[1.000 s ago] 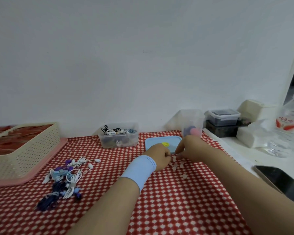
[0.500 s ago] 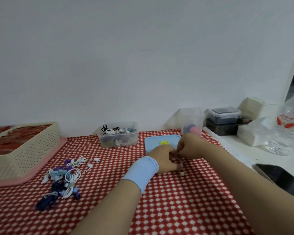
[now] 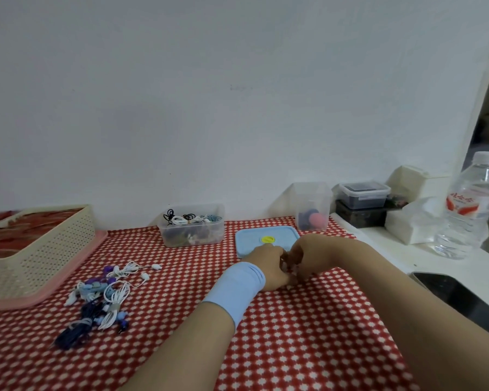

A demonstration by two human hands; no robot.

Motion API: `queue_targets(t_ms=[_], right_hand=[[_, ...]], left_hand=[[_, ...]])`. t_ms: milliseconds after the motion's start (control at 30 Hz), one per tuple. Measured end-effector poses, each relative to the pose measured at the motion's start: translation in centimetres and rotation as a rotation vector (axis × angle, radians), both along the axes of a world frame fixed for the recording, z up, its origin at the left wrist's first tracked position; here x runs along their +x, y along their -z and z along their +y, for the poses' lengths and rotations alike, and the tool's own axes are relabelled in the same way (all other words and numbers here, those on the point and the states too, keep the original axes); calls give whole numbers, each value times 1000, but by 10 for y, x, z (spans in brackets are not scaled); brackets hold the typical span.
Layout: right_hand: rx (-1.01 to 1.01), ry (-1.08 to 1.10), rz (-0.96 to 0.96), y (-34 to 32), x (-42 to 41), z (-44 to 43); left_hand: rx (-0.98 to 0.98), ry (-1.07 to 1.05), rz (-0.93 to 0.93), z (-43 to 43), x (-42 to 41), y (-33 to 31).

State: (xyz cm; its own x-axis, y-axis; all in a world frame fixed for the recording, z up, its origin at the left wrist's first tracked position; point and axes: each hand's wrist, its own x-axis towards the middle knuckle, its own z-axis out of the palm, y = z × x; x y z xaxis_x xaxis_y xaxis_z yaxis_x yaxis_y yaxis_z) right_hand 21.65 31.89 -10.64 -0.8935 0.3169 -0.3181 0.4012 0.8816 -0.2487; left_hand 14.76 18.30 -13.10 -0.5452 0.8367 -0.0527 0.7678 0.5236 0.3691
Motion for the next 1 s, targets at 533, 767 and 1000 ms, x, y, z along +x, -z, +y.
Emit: queue_targets(t_ms=[533, 767, 1000], right_hand=[[-213, -18, 157, 3, -18, -28], [-337, -76, 260, 0, -56, -73], [-379, -99, 230, -13, -64, -86]], left_hand=[[9, -107, -26, -35, -21, -7], [82, -179, -44, -85, -56, -13], [84, -203, -24, -109, -64, -14]])
